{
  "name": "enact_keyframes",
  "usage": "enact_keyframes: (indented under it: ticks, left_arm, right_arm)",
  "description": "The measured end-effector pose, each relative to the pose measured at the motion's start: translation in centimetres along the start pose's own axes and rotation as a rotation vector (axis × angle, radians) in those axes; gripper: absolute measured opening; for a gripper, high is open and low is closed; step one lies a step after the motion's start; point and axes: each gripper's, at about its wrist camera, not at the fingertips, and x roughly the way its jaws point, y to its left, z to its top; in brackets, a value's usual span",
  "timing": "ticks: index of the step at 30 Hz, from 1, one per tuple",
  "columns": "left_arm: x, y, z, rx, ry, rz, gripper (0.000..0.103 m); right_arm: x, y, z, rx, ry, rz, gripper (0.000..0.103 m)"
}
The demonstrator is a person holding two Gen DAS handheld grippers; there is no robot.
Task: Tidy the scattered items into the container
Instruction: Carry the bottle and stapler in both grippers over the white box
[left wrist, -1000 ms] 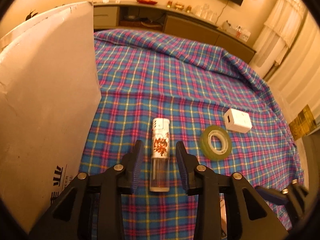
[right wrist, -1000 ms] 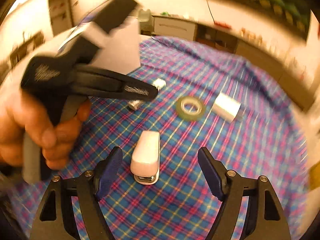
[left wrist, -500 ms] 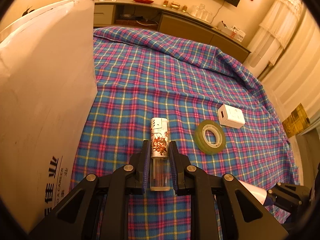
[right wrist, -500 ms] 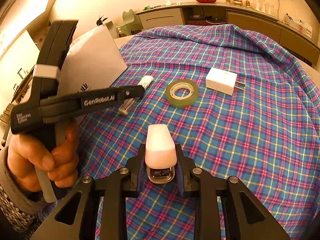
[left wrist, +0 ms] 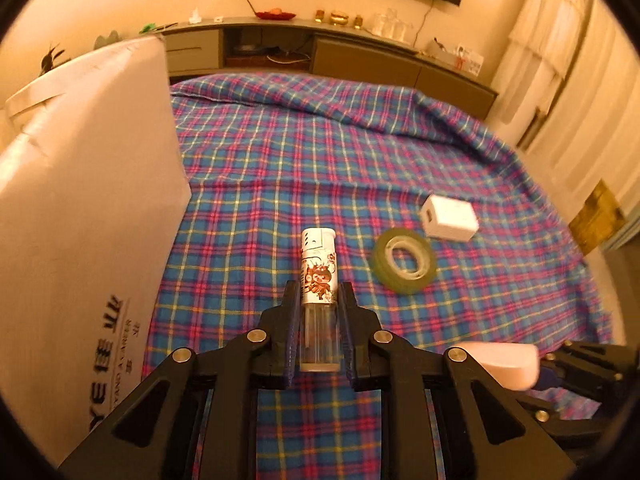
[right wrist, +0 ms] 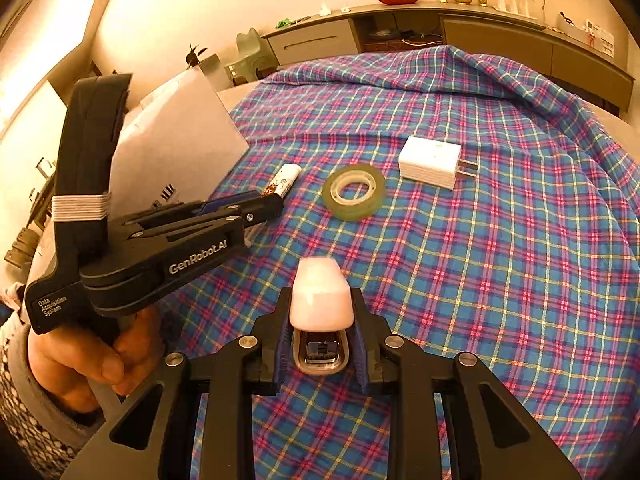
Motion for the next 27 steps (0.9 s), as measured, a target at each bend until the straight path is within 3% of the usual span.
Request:
enact_keyframes:
  ticks: [16,27]
  left_arm:
    - [-12.7,2.1,-2.5,-0.096,-0.099,-0.110,0.019]
    - [-16.2,3.2,-3.5,-0.106,-0.135,-0.186,0.019]
  right_arm:
    - [-5.5,4.1,-0.1,-0.013,-0.107,0.073,0.027]
    - [-9.8,8.7,-2.4,-0.036,-0.178,0.099,0.027]
